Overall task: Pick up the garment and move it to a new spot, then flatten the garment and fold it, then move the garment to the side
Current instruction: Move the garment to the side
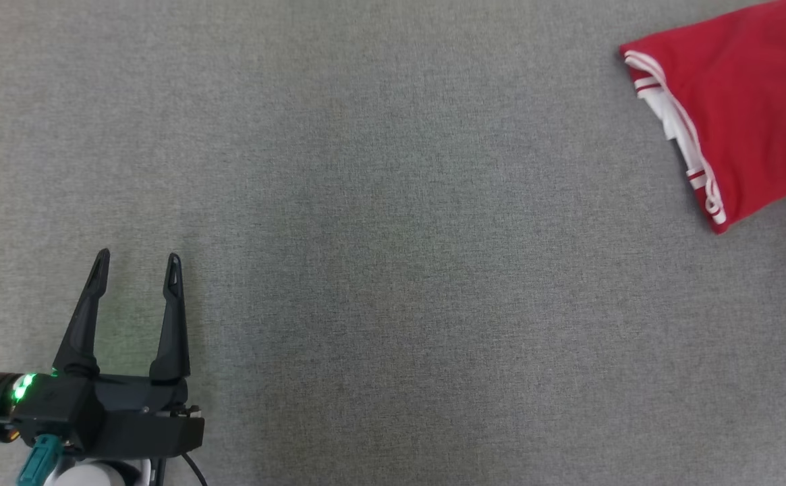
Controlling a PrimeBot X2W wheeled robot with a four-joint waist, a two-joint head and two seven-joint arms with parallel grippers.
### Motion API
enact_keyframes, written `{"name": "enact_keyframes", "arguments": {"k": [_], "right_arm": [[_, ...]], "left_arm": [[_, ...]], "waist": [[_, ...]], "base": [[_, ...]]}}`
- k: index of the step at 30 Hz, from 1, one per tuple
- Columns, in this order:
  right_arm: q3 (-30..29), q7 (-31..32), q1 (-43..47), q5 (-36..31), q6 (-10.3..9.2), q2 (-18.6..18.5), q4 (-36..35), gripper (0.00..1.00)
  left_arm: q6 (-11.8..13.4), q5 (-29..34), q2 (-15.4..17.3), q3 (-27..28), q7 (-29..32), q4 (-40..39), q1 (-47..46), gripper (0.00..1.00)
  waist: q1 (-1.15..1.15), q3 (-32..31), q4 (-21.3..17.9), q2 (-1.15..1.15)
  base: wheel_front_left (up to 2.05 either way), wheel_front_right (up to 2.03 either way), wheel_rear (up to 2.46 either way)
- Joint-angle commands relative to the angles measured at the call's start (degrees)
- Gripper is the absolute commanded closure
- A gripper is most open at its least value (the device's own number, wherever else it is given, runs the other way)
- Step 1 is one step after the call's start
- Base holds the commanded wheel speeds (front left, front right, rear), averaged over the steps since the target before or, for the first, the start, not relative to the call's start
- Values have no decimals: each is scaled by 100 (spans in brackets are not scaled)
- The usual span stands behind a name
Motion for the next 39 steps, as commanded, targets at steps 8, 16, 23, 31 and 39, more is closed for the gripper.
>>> {"name": "enact_keyframes", "arguments": {"k": [8, 16, 23, 31, 39], "right_arm": [[-158, 32, -208, -101, 2, -143, 288, 100], [-271, 22, -219, -371, 2, 5, 481, 0], [-706, -272, -143, -322, 2, 388, 371, 0], [-1298, -441, 386, -90, 2, 1098, -227, 0], [-2031, -435, 1927, -261, 2, 2101, -2114, 0]], "left_arm": [[7, 42, 91, 4, -21, -123, -126, 0], [7, 73, 44, 87, -21, -135, -19, 0], [8, 76, -37, 253, -21, -6, 257, 0], [8, 104, -145, 331, -21, 166, 610, 0], [8, 154, -279, 384, -21, 237, 971, 0]], "waist": [[-1, 122, 1, -1], [-1, 8, -21, -1], [-1, -428, -120, -1], [-1, -1011, -126, -1], [-1, -1509, -2, -1]], "base": [[0, 0, 0], [0, 0, 0], [0, 0, 0], [0, 0, 0], [0, 0, 0]]}}
